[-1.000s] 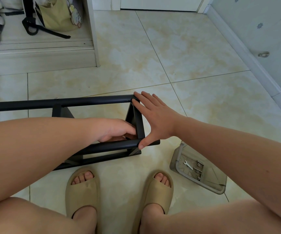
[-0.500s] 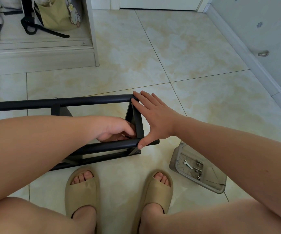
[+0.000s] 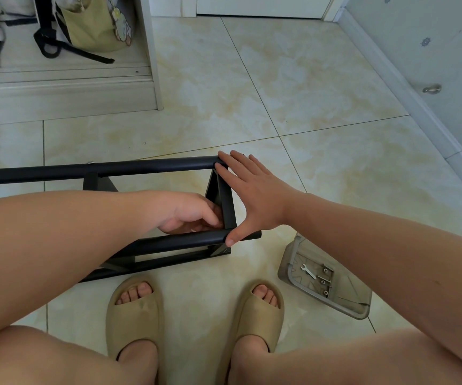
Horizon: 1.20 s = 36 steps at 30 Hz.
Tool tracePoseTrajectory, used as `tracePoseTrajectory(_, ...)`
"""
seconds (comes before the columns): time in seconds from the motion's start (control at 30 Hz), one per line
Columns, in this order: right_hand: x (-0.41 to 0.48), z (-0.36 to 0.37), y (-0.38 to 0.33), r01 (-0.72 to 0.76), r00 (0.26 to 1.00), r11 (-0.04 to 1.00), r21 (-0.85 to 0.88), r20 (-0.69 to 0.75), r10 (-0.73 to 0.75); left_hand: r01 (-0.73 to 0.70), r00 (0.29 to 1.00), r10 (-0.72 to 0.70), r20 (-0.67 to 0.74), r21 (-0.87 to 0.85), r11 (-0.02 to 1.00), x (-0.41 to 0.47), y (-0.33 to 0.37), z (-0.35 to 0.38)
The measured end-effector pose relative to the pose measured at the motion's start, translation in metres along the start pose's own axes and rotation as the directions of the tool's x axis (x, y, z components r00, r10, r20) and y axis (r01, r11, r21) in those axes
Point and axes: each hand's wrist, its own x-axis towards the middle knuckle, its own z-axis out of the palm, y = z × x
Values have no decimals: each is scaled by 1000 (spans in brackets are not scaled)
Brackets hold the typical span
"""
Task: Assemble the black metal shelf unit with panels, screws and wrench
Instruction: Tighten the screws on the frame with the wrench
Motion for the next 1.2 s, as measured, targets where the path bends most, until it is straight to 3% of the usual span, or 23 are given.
tracePoseTrajectory(0.23,0,0,0,-2,1000,1000,4,1,2,0,1000,1,-19,64,998,-2,0,6)
tracePoseTrajectory(0.67,0,0,0,-1,1000,1000,4,-5,1,-18,999,18,-27,-11,1000,-6,3,5)
tracePoseTrajectory(0.87,0,1,0,-1,1000,1000,2,0,1,9,999,-5,-40,112,994,-6,3,8)
tracePoseTrajectory(1.2,0,1,1,1,1000,1000,4,-8,-1,-8,1000,7,-16,-35,999,-5,2,4)
